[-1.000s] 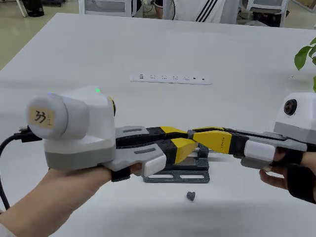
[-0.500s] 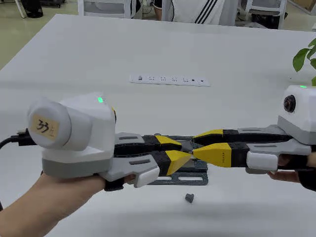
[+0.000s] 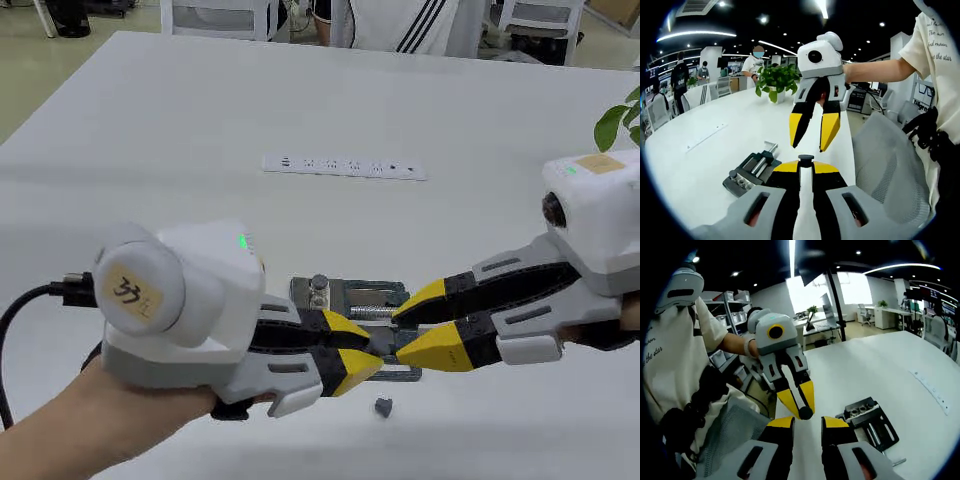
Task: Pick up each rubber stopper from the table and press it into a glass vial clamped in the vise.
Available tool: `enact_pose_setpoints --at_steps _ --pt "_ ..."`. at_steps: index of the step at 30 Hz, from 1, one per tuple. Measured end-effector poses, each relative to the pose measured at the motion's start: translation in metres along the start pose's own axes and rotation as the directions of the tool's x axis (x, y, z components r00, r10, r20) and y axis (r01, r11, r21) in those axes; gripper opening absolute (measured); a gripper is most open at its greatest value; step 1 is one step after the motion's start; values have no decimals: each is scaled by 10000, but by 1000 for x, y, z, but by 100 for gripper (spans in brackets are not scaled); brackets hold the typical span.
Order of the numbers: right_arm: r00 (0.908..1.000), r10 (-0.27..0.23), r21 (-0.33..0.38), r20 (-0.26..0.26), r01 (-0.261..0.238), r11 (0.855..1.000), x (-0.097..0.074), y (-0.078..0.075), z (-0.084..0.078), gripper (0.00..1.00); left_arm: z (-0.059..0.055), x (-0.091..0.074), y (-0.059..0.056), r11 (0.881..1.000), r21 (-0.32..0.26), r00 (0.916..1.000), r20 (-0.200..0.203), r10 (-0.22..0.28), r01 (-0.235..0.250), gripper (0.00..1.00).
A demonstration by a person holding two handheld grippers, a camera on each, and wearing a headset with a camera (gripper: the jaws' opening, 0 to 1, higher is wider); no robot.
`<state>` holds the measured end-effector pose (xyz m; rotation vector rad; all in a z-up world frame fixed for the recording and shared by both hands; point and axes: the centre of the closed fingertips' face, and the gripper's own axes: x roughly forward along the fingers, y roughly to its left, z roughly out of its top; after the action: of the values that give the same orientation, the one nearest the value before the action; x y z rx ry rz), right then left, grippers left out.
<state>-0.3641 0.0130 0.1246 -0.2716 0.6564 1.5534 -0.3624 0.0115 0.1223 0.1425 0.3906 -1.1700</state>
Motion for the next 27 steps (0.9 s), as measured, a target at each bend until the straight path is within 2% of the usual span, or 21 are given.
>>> enact_pose_setpoints --at_steps 4,11,27 --pt "9988 26 -205 -486 -36 9998 6 1 -7 15 -4 2 -3 9997 177 9995 -265 -168 173 4" --pt "9957 247 -446 -890 -288 9986 15 9 -10 14 -11 4 -6 9987 378 9975 -640 -315 339 4" --pt "9884 528 -796 -1423 -646 9947 20 14 -14 11 -18 4 -8 9981 370 9947 -922 -454 489 4"
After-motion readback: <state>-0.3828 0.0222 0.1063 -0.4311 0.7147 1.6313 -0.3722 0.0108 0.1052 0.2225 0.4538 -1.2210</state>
